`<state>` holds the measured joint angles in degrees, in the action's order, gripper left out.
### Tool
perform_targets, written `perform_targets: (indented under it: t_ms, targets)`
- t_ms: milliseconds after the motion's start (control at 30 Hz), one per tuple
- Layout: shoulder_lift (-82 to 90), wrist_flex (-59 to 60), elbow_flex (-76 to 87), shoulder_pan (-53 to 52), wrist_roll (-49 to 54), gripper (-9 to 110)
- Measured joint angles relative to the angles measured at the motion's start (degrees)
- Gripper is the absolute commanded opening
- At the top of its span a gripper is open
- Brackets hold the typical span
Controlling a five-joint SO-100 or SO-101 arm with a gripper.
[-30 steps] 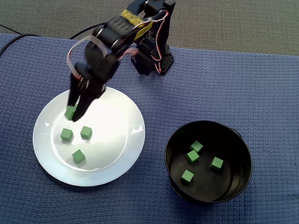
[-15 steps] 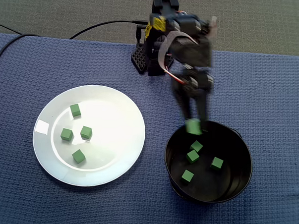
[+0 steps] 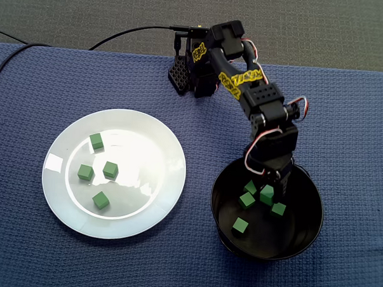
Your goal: Pick up the items on the white plate and put them in the black container.
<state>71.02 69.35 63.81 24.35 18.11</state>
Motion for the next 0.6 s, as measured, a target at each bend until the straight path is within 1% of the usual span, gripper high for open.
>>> perform_targets:
  t_ms: [100,133,167,200,333,433,600]
  targets:
    - [-2.11,-0.79,0.0,0.18,0.09,0]
    - [-2.72,-0.88,0.0,0.44,0.26,3]
    - [-3.25,-0.88,0.26,0.79,0.62,10]
    - [-3.52,-0.88,0.53,1.23,0.79,15]
    - [-3.6,-0.88,1.05,2.02,1.05,21]
    - [-3.6,0.35,1.05,1.49,1.58,23]
    - [0.35,6.94,-3.08,-0.62,1.85,19]
